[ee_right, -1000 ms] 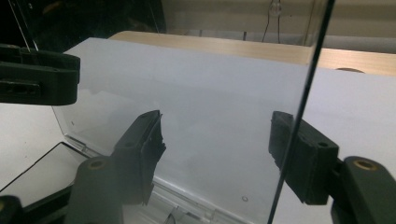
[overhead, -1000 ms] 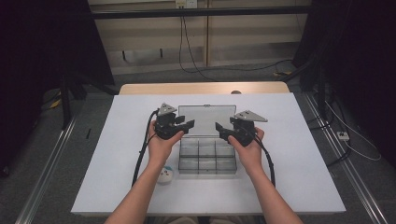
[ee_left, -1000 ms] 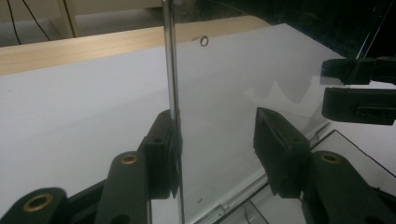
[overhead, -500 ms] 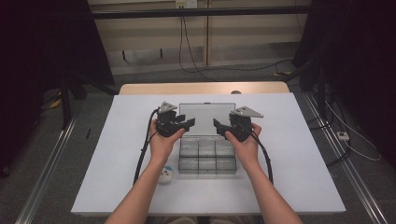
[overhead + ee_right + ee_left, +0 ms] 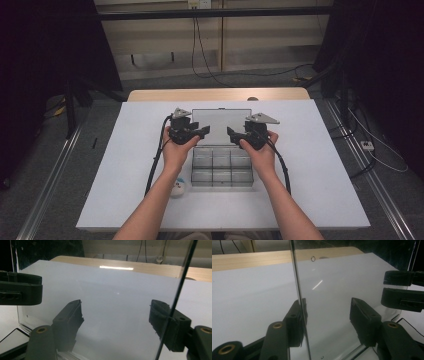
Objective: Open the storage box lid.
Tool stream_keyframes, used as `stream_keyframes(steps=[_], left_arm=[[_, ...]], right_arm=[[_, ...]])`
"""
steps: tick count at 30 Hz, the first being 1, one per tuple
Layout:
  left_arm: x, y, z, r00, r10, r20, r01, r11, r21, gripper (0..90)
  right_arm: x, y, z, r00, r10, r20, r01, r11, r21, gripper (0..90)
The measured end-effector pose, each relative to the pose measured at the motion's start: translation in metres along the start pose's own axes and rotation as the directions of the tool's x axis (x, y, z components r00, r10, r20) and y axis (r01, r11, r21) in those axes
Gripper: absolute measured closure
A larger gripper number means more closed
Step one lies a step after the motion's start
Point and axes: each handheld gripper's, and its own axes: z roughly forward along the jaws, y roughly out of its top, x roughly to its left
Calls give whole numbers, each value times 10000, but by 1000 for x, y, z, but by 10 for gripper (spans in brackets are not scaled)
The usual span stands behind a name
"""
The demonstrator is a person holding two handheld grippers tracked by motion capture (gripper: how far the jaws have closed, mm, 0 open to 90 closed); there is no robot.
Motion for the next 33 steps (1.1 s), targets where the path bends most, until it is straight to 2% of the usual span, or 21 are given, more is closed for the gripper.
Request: stream_keyframes(steps=[16, 33], left_arm=[[1, -1, 9, 9997, -225, -111, 226, 9997, 108, 426], [-2, -2, 18, 9987, -346, -370, 352, 9992, 163, 346]], right_arm=[[-2, -2, 6, 9991, 423, 43, -424, 9987, 284, 248], [-2, -3, 12, 9996, 251, 97, -256, 9982, 545, 202]])
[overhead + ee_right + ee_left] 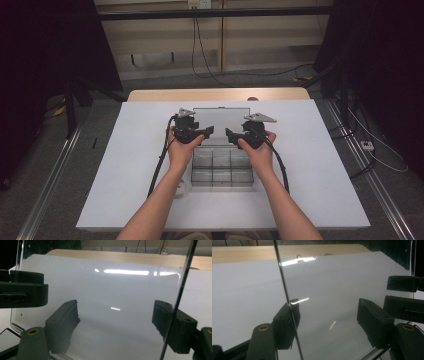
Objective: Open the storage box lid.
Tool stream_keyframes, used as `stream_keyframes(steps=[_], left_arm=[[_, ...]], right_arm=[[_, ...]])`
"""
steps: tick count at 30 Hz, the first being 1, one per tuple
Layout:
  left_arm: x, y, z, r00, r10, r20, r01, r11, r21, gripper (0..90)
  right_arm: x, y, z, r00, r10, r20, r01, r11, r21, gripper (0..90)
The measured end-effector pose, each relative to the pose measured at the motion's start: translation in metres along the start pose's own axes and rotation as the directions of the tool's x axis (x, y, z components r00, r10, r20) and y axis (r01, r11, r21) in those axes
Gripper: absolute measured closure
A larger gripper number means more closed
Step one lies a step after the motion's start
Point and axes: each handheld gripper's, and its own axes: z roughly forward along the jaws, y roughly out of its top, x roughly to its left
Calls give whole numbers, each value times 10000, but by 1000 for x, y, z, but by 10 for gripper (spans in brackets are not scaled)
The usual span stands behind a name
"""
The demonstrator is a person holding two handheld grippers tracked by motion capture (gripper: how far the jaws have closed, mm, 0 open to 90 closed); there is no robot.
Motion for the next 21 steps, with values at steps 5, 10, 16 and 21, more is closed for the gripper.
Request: stream_keyframes(steps=[5, 10, 16, 21], left_arm=[[1, -1, 2, 10000, -67, 2, 67, 10000, 37, 337], [1, -2, 5, 9999, -143, -14, 143, 9999, 73, 322], [2, -3, 6, 9999, -152, -10, 152, 9998, 157, 311], [2, -3, 7, 9997, -225, -17, 225, 9996, 189, 304]], right_arm=[[-1, 0, 1, 10000, 72, -59, -71, 9999, 79, 202], [-3, -1, 3, 9998, 144, -115, -142, 9998, 139, 199], [-4, -1, 5, 9996, 241, -146, -238, 9995, 226, 198], [-5, -1, 6, 9995, 274, -152, -269, 9992, 296, 196]])
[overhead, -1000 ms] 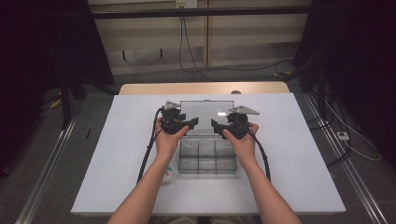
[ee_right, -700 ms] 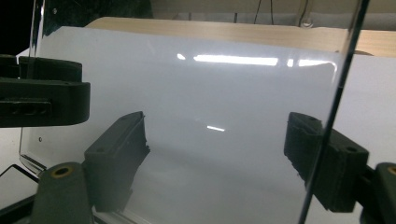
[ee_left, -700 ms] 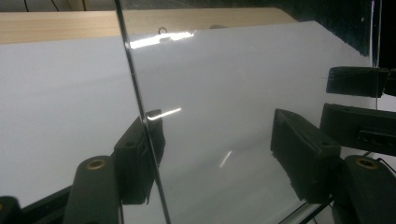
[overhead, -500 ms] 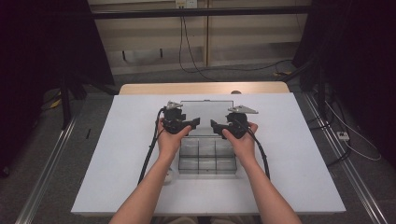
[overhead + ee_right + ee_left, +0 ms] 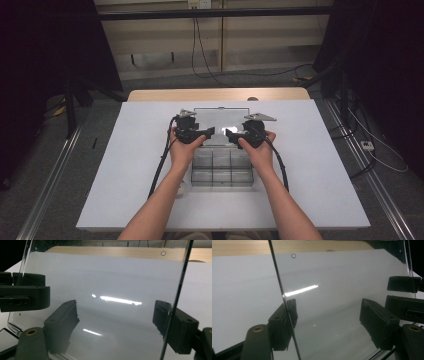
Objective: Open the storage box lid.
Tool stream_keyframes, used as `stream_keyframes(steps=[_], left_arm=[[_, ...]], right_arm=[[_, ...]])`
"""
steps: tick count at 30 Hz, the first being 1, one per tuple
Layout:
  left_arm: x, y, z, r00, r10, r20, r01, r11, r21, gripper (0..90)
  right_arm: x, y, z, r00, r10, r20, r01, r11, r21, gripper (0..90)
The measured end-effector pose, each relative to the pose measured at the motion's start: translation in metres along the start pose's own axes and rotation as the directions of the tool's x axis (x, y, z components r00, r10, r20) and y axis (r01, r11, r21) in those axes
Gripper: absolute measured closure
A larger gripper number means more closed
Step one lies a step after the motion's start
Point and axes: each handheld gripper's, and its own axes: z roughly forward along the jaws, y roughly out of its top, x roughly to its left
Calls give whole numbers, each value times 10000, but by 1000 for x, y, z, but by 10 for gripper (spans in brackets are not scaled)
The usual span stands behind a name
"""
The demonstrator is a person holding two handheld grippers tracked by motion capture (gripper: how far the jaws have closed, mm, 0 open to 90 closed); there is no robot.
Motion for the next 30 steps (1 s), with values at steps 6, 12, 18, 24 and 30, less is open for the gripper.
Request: stream_keyframes(steps=[6, 12, 18, 24, 30], left_arm=[[1, 0, 1, 10000, -66, 27, 66, 9999, 84, 299], [1, -1, 2, 9999, -98, 38, 98, 9999, 112, 295], [2, -2, 3, 9999, -123, 15, 123, 9997, 213, 290], [3, -3, 6, 9998, -201, -46, 203, 9990, 404, 274], [4, -4, 8, 9995, -310, -105, 315, 9980, 544, 265]], right_arm=[[0, 2, 1, 10000, 49, 18, -50, 9997, 221, 194], [-1, 3, 1, 10000, -67, -50, 70, 9988, 477, 192], [-2, 2, 3, 10000, -38, -92, 42, 9988, 497, 185], [-3, 1, 4, 9999, -94, -73, 99, 9977, 675, 174], [-5, 0, 6, 10000, -11, -85, 18, 9967, 813, 170]])
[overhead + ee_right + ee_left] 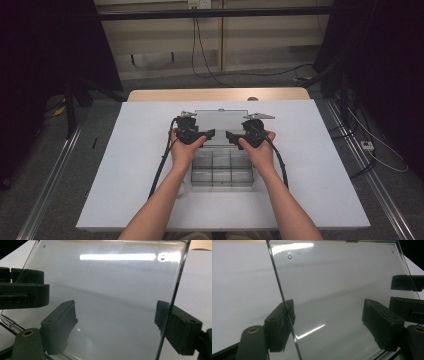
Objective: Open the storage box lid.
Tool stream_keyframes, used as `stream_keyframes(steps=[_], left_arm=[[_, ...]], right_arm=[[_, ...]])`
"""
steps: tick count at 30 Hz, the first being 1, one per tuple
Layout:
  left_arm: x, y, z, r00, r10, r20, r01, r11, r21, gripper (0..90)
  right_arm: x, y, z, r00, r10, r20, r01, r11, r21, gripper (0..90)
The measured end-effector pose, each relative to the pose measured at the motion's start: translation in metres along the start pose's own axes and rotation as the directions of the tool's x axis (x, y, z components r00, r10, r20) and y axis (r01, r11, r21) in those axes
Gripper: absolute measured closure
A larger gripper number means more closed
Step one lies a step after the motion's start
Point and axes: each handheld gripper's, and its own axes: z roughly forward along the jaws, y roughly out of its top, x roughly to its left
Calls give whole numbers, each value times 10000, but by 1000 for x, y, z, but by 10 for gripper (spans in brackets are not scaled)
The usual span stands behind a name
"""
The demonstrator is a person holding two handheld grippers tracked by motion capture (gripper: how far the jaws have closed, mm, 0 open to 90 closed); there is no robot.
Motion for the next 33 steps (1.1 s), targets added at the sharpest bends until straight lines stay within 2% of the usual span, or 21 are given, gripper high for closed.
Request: stream_keyframes(steps=[8, 14, 33], left_arm=[[2, -1, 3, 10000, -47, -2, 47, 9993, 360, 244], [4, -3, 5, 9999, -80, -118, 87, 9982, 597, 225], [5, -5, 7, 9996, -265, -136, 274, 9970, 730, 208]], right_arm=[[-1, -2, 3, 9998, 211, 40, -212, 9995, 220, 157], [-3, -4, 4, 9996, 176, 212, -186, 9988, 456, 141], [-4, -6, 6, 9978, 644, 138, -652, 9956, 673, 138]])
